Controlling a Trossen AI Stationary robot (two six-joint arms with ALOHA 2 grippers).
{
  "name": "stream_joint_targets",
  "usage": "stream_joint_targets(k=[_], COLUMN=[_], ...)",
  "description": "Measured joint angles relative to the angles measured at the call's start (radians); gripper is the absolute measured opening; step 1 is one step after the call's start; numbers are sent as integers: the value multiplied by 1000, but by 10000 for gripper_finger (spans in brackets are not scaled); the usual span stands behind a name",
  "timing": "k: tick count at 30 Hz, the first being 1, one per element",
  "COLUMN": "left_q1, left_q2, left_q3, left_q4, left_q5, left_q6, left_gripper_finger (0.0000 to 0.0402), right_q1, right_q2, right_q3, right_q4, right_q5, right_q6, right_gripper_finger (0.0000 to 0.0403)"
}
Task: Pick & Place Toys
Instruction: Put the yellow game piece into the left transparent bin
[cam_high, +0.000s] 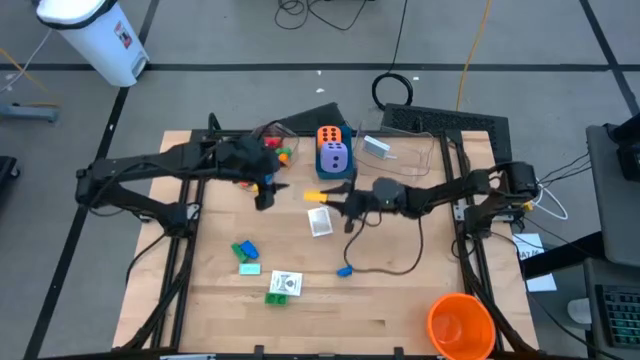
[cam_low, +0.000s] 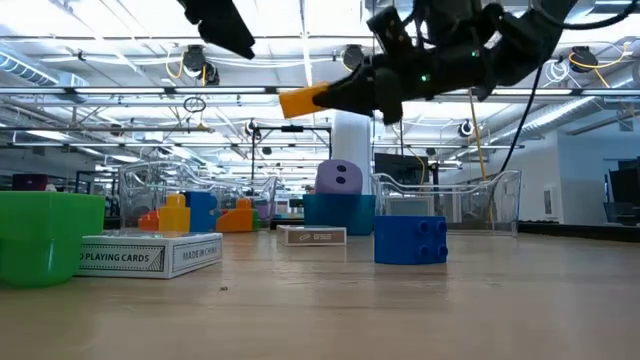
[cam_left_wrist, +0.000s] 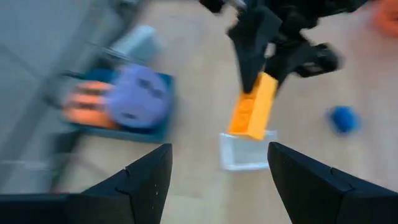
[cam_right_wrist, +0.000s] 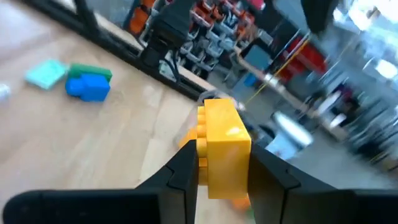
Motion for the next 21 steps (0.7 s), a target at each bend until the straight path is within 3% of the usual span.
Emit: stream_joint_targets(k=[6,16,21], left_q1=[-111,-216,-250], left_q2=[24,250,346], left_q3=[0,0,0], left_q4=[11,47,168], left_q5=[-316,-602,-757], left_q6=[57,132,238], left_gripper_finger=[271,271,271], right_q1=[-124,-216,-226], right_q2=[-12,-12,-12], right_q3=[-12,-12,-12], right_q4=[-7,18,15], right_q5=[-180,-369,-375], right_q6=[287,579,628], right_gripper_finger=[91,91,91])
